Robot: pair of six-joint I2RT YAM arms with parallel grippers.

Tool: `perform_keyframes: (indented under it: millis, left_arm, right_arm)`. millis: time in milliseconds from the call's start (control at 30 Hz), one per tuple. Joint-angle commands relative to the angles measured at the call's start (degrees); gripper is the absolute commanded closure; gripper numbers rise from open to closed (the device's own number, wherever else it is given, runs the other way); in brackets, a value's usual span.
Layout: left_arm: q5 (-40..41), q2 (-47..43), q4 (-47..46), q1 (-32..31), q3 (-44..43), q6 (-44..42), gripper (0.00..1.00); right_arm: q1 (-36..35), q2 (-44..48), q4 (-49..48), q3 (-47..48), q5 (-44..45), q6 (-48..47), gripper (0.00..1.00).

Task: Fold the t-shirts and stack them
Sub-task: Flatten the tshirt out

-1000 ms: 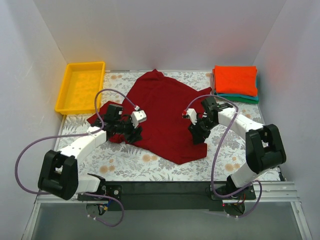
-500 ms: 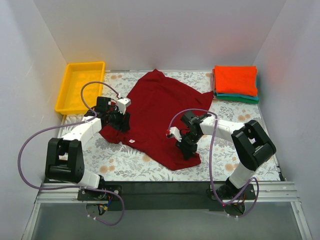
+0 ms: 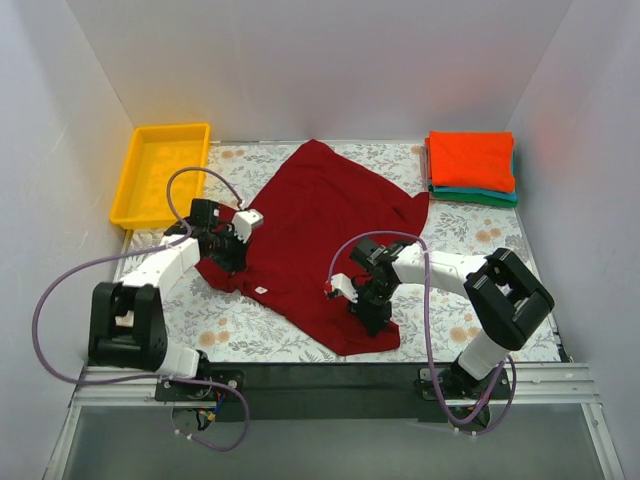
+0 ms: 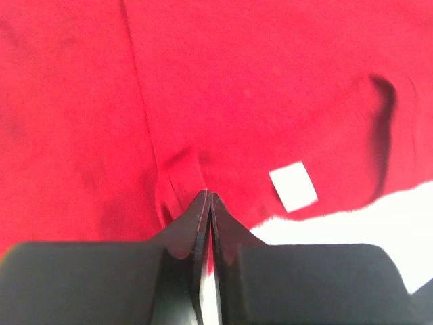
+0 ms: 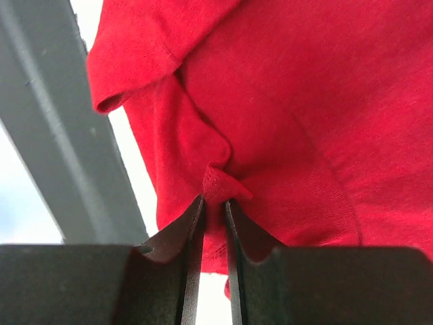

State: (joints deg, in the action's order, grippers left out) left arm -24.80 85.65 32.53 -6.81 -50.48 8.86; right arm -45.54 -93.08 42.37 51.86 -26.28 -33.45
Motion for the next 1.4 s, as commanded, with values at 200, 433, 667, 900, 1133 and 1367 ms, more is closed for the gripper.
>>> perform_keyframes:
  millis: [200,433,667,900,1133,1367]
  left_arm:
    - [-0.17,-20.95,14.92,4.16,12.14,-24.66,1.00]
    - [-14.63,-21.40,20.73,5.85,4.45,-24.00,0.58]
    - [-16.52,-19.20,7.83,-17.68,0.65,-3.61,0.53]
    - [-7.03,-5.52,-6.67,-35.20,-3.83,8.00,0.55]
    - [-2.19,0.92,-9.77,-37.40,-4.89,5.20,0.55]
    - [5.63,2.25,-9.86,-33.37,-2.17,4.50,0.55]
  right_arm:
    - [4.82,0.70,17.72,12.55,-10.36,-8.02,0.49]
    - [13.28,-3.51,18.45,18.99,-7.30,-4.78,0.60]
    - [20.48,-10.61,12.92,21.61,-6.32,2.50,0.71]
    - [25.76,-15.73,12.48,25.50,-5.54,4.28,0.75]
    - [26.38,-19.07,8.70,21.45,-0.09,5.32,0.79]
    - [26.73,-20.04,8.43,21.71,1.67,5.33,0.80]
